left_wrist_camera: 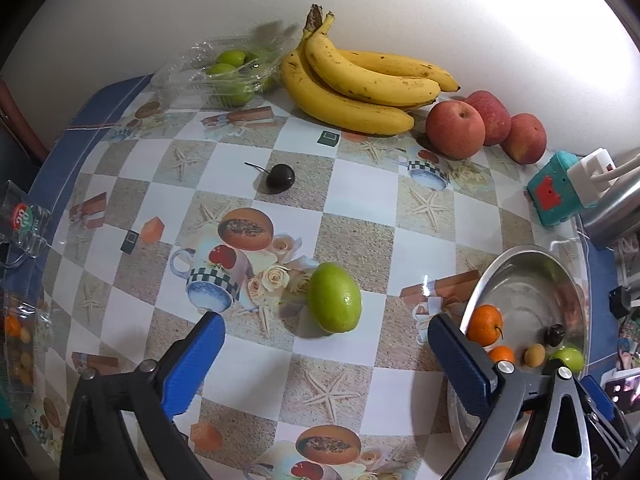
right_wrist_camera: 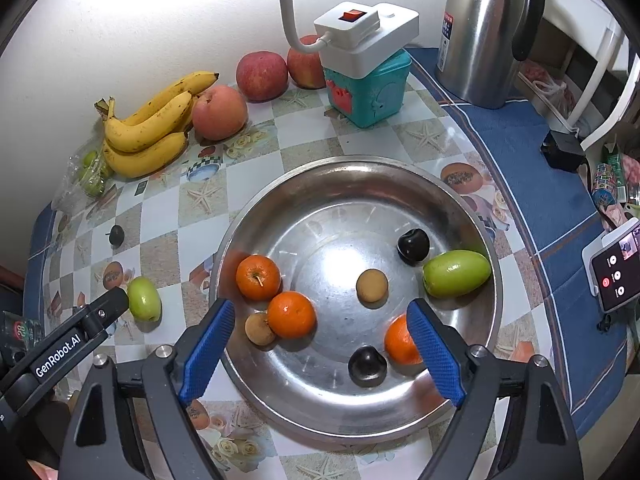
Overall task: Organize fruits
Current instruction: 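Withdraw both grippers from the basin toward the green mango and plum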
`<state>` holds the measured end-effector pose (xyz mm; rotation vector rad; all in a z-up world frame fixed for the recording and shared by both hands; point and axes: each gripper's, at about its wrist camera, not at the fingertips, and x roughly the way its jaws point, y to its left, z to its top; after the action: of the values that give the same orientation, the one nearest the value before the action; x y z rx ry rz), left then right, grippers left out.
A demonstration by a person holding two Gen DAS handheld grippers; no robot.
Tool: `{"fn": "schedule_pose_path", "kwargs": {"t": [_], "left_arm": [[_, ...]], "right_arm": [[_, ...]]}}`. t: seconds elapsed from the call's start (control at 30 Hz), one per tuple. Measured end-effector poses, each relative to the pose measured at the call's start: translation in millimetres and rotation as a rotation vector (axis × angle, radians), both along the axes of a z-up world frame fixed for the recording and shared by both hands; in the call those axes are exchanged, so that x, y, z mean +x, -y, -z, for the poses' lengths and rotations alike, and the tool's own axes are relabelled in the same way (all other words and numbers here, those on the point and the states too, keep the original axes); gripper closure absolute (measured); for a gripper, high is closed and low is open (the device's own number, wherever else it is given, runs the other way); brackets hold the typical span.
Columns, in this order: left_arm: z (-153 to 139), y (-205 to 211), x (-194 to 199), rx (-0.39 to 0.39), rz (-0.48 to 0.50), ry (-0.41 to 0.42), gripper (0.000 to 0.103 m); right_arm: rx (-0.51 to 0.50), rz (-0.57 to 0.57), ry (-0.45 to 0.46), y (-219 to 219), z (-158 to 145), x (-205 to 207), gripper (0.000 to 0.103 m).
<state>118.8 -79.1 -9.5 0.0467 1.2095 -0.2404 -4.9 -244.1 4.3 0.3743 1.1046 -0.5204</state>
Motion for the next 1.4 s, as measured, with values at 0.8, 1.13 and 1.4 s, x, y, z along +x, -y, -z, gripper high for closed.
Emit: {"fn": "schedule_pose_path", "kwargs": {"t": [0.8, 1.13, 1.4], "left_arm": [[0.0, 4.9, 33.1, 0.115, 0.079, 0.107, 0.0], [0.6, 8.1, 38.9, 0.107, 0.132, 0.106, 0.0], [-4.0, -13.6, 47.5, 0.114, 0.102, 0.11, 0.0]], "right_arm": [[0.022, 0.051, 0.017, 12.5, 17.5, 20.5, 0.009], [-0.001, 0.044, 0.0, 1.8, 21.0, 35.6, 0.009], [-0.003, 0.021, 0.025, -10.5, 17.8, 42.3, 0.009]]}}
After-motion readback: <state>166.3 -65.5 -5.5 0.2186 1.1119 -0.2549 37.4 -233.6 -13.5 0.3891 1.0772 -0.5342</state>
